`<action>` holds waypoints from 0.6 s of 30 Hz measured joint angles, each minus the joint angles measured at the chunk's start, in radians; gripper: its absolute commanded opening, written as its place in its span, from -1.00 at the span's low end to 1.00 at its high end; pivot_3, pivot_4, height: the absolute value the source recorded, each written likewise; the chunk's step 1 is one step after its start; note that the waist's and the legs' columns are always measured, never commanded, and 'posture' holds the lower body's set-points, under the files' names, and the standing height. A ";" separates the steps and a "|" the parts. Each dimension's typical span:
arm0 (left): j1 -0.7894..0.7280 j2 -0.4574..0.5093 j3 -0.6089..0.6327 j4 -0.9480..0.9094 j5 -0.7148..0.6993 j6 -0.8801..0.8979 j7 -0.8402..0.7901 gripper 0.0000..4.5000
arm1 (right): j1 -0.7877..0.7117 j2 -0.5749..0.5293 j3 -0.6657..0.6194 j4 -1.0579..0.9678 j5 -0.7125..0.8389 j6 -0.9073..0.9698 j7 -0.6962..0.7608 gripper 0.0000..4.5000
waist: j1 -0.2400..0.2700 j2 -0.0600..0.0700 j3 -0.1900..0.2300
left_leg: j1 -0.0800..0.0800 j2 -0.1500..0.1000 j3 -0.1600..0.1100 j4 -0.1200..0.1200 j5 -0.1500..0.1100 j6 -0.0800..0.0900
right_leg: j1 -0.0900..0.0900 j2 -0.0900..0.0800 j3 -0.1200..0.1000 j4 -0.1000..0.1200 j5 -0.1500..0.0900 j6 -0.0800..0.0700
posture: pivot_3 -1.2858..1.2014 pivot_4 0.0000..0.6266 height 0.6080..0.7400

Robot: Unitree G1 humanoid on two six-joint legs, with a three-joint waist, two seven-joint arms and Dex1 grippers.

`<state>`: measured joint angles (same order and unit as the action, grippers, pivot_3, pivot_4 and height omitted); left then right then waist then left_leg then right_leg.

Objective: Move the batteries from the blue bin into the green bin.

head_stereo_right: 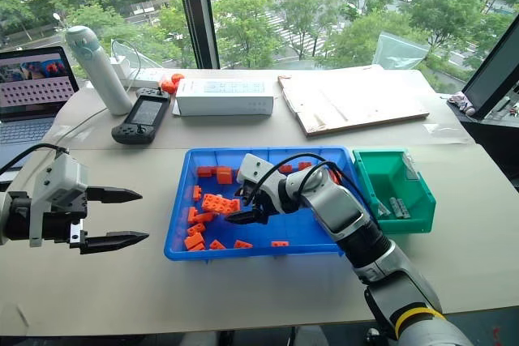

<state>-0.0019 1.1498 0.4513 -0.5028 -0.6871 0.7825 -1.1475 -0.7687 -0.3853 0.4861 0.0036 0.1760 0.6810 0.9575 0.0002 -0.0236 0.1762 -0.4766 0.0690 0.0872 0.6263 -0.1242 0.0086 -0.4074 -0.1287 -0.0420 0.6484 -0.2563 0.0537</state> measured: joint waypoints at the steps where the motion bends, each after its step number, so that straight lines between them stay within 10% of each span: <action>1: 0.000 0.000 0.000 -0.002 -0.005 0.006 0.004 1.00 | 0.001 0.010 0.005 0.015 -0.005 -0.009 -0.002 0.56 | -0.001 0.000 0.000 | 0.000 0.000 0.000 0.000 0.000 0.000 | 0.000 0.001 0.000 0.000 0.000 0.000 | 0.03 -0.52 0.84; 6: -0.004 0.000 -0.001 -0.011 -0.026 0.022 0.032 1.00 | 0.001 0.055 0.012 0.113 -0.047 -0.069 -0.022 0.56 | -0.004 0.000 0.000 | 0.000 0.000 0.000 0.000 0.000 0.000 | -0.001 0.001 0.000 0.000 0.000 0.000 | 0.03 -0.52 0.84; 13: -0.034 -0.006 -0.024 -0.015 -0.027 0.025 0.047 1.00 | 0.001 0.089 0.011 0.177 -0.078 -0.124 -0.023 -0.32 | -0.006 0.000 0.000 | 0.000 0.001 0.000 0.000 0.000 0.000 | -0.004 0.001 0.000 0.000 0.000 0.000 | 0.03 -0.52 0.84; 18: -0.065 -0.012 -0.061 -0.012 -0.026 0.021 0.046 1.00 | 0.001 0.048 -0.042 0.179 -0.069 -0.119 -0.003 -0.34 | -0.002 0.000 0.000 | 0.000 0.000 0.000 0.000 0.000 -0.001 | -0.004 0.001 0.000 0.000 0.000 0.000 | 0.03 -0.52 0.84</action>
<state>-0.0673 1.1373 0.3906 -0.5149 -0.7136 0.8034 -1.1011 -0.7674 -0.3368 0.4436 0.1830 0.1074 0.5620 0.9544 -0.0020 -0.0236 0.1762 -0.4767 0.0694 0.0871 0.6261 -0.1241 0.0081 -0.4113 -0.1278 -0.0419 0.6482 -0.2563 0.0535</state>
